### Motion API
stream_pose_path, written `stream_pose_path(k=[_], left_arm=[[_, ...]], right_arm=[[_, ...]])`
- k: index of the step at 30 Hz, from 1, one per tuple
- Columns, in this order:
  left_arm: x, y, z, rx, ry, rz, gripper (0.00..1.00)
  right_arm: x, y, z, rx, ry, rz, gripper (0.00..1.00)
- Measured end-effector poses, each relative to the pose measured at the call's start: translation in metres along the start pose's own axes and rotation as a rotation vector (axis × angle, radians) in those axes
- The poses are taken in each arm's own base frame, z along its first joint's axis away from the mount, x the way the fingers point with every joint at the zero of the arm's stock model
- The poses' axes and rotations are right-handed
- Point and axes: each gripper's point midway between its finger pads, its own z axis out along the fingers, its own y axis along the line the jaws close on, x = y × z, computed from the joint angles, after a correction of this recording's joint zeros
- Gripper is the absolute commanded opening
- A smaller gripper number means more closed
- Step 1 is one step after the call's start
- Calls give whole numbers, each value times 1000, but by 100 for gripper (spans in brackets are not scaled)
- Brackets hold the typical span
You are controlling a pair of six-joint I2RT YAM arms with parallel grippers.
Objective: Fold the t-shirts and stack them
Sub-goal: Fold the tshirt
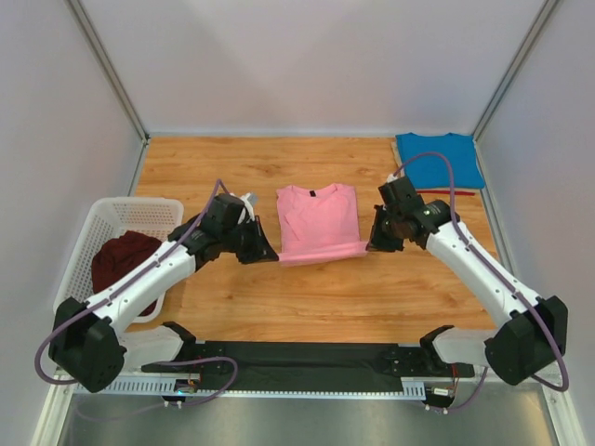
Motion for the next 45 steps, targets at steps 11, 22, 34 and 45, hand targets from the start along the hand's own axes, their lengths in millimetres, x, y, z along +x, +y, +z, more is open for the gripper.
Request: stream_pose_path(k=[11,22,34,45], left_arm=[[-102,-17,-1,-31,-112,-21,0],[-157,5,41,-69,-71,-62,0],[-219,29,76,-70,-88,-81,0],[-263,44,118,-15,-81,-48,0]], right_arm=[[-92,24,4,51,-75,-30,0],[-152,37,53,92,-56,-69,0],[-196,38,108,111,-57,-80,0],[-227,34,146,101,-93,-66,2]])
